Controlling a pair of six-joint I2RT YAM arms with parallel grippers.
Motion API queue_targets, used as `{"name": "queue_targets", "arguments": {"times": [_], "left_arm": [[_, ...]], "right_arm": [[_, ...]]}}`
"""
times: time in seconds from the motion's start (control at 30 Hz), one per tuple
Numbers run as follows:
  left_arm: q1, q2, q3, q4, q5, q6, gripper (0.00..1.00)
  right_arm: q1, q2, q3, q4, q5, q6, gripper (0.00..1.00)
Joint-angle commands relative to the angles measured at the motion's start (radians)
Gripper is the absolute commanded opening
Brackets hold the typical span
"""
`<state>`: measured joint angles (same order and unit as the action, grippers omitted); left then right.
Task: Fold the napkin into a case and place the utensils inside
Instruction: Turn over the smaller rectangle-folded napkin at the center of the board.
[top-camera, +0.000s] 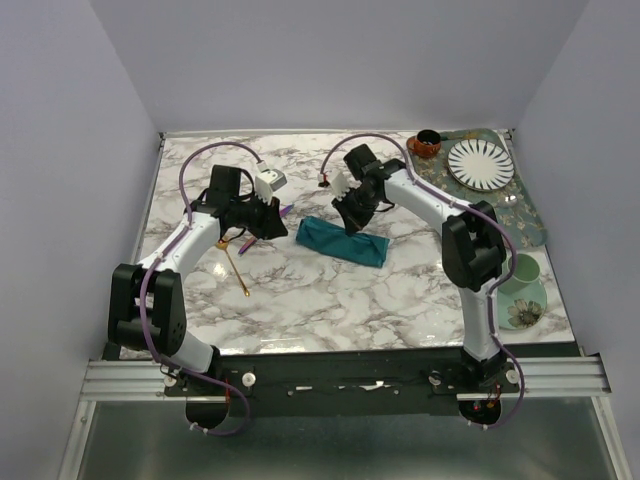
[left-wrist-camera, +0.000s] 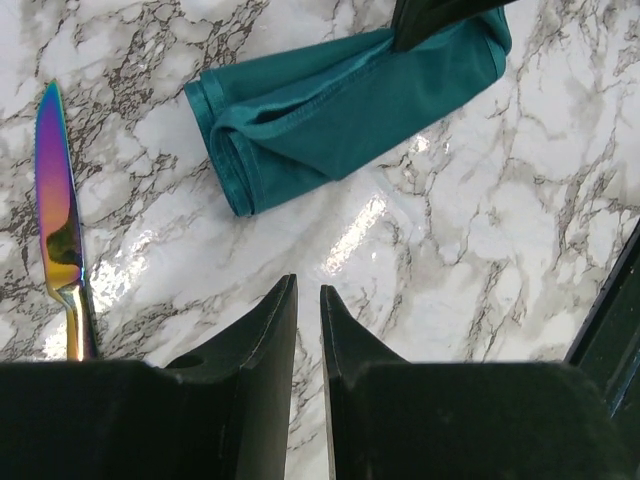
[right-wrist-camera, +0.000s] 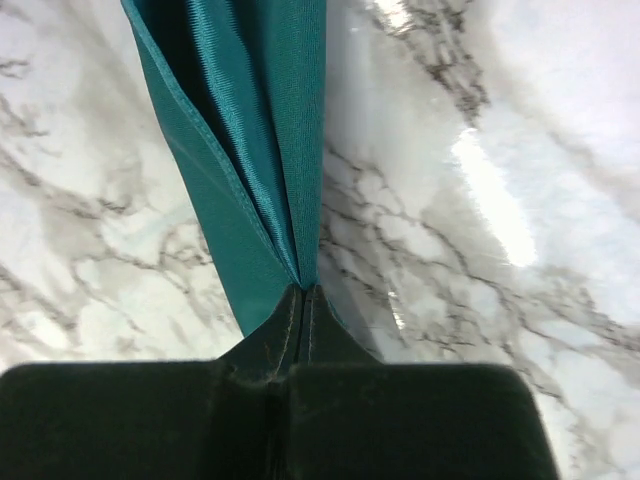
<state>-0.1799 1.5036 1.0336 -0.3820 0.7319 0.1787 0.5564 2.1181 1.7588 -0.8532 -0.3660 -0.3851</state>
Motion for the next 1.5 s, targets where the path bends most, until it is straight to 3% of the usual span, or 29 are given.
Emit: {"name": "queue_targets", "arguments": {"times": [0.0, 0.4, 0.73, 1.13, 1.23, 1.33, 1.37, 1.47], "left_arm": [[0.020, -0.003, 0.022, 0.018, -0.002, 0.010, 0.26], [0.037, -0.011, 0.017, 0.012, -0.017, 0.015, 0.26], [0.046, -0.028, -0.007, 0.006, -0.035, 0.022, 0.26], [0.074, -0.066, -0.047, 0.005, -0.063, 0.027, 0.26], [0.094, -0.069, -0.055, 0.005, -0.066, 0.013, 0.26], [0.114, -0.068, -0.053, -0.004, -0.052, 0.008, 0.29], [0.117, -0.066, -0.052, -0.011, -0.043, 0.010, 0.29], [0.123, -0.057, -0.034, -0.034, -0.023, 0.034, 0.31]], "right_arm": [[0.010, -0.043, 0.016, 0.091, 0.166, -0.098, 0.01], [0.085, -0.178, -0.140, 0.374, 0.418, -0.216, 0.01], [0.211, -0.224, -0.424, 0.684, 0.633, -0.256, 0.01], [0.336, -0.267, -0.538, 0.704, 0.699, -0.167, 0.01], [0.373, -0.271, -0.574, 0.704, 0.705, -0.149, 0.11], [0.402, -0.274, -0.593, 0.691, 0.705, -0.121, 0.33], [0.415, -0.279, -0.598, 0.683, 0.700, -0.109, 0.49], [0.428, -0.303, -0.581, 0.606, 0.656, -0.043, 0.63]]}}
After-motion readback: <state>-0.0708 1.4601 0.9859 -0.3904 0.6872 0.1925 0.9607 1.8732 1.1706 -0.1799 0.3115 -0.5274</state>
